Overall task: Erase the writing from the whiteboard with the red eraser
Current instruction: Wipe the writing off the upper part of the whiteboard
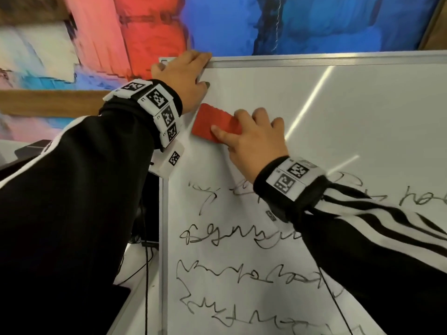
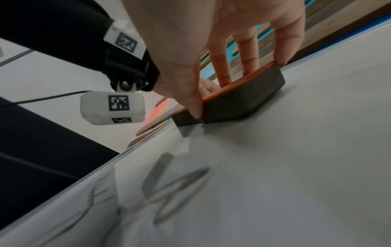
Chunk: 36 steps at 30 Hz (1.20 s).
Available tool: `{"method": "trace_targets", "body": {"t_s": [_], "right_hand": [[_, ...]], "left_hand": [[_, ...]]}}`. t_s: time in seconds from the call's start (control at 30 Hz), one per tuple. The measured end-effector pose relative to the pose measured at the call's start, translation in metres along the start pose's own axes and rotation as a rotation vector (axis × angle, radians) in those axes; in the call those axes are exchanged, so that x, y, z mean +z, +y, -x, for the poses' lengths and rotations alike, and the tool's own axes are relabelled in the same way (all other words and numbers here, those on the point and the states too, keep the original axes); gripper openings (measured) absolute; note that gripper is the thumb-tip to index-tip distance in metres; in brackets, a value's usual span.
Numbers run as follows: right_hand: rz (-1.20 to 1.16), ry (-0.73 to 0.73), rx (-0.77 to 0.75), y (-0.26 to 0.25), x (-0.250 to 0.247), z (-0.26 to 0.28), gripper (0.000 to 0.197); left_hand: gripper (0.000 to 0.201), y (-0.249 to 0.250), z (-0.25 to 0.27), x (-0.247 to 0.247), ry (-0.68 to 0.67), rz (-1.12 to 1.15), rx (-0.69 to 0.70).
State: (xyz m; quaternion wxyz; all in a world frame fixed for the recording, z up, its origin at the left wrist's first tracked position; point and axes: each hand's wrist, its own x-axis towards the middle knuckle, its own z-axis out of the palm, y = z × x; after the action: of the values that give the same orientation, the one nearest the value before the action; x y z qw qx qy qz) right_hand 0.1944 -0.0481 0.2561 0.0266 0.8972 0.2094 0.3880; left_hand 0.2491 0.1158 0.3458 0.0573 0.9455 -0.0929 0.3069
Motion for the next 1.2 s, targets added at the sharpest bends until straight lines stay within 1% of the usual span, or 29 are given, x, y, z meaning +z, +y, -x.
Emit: {"method": "trace_targets", "body": {"t_s": [0.07,0.13,0.2,0.27,0.33,0.4,0.47,0.53,0.57,0.6,0.7,0.77,0.83,0.87,0.93,0.97,1.0,1.03,1.13,1.2], "right_hand": [[0.033,-0.098,-0.02,-0.009,-0.005,-0.013,0.048],[0.042,-0.145,-0.087,-0.018,-0.002,-0.012,0.052],[0.018,-0.178,-0.207,-0.024,0.002,0.003,0.057],[0.008,-0.2,-0.321,-0.023,0.012,0.03,0.062],[-0.034,-0.156,-0.348,-0.012,0.02,0.056,0.064],[-0.011,-0.067,-0.31,0.006,0.022,0.065,0.065],[-0.009,0.022,-0.195,0.019,0.016,0.059,0.057],[-0.034,0.065,-0.077,0.017,0.013,0.049,0.052],[-0.036,0.07,-0.062,0.011,0.014,0.048,0.052],[-0.041,0.056,-0.082,0.002,0.017,0.05,0.054],[-0.061,-0.027,-0.26,-0.024,0.028,0.072,0.06],[-0.071,-0.073,-0.336,-0.028,0.026,0.081,0.062],[-0.07,-0.071,-0.31,-0.023,0.022,0.072,0.061],[-0.068,-0.06,-0.252,-0.019,0.02,0.064,0.059],[-0.096,-0.013,-0.088,-0.017,0.018,0.051,0.059],[-0.11,0.009,-0.029,-0.021,0.019,0.051,0.06],[-0.117,0.022,-0.009,-0.028,0.022,0.056,0.061],[-0.128,0.02,-0.028,-0.035,0.027,0.066,0.062],[-0.156,-0.032,-0.19,-0.045,0.042,0.104,0.061],[-0.155,-0.036,-0.218,-0.039,0.042,0.11,0.059]], "left_hand": [[0.056,0.0,0.0,0.002,0.009,-0.003,-0.003],[0.055,0.0,0.0,0.003,0.024,-0.003,0.001],[0.055,-0.002,0.0,0.002,0.025,0.002,0.002],[0.056,-0.003,0.0,0.001,0.018,0.009,0.0],[0.056,-0.004,0.001,0.0,0.016,0.015,-0.004],[0.057,-0.003,0.0,0.001,0.02,0.008,-0.005],[0.057,-0.001,0.0,0.002,0.013,0.003,-0.005],[0.057,0.0,0.001,0.003,0.012,0.01,-0.011],[0.057,0.001,0.0,0.003,0.015,0.014,-0.013],[0.057,0.001,0.001,0.003,0.018,0.013,-0.015],[0.058,0.002,0.002,0.004,0.037,0.011,-0.014],[0.058,0.002,0.003,0.003,0.038,0.014,-0.011],[0.058,0.0,0.003,0.003,0.04,0.01,-0.008],[0.058,0.0,0.003,0.004,0.04,0.012,-0.01],[0.058,0.001,0.002,0.006,0.043,0.011,-0.015],[0.058,0.001,0.001,0.007,0.044,0.009,-0.017],[0.059,0.001,0.001,0.007,0.047,0.01,-0.019],[0.059,0.0,0.001,0.008,0.054,0.012,-0.02],[0.059,-0.001,0.001,0.009,0.073,0.022,-0.017],[0.06,0.0,0.001,0.01,0.077,0.02,-0.019]]}}
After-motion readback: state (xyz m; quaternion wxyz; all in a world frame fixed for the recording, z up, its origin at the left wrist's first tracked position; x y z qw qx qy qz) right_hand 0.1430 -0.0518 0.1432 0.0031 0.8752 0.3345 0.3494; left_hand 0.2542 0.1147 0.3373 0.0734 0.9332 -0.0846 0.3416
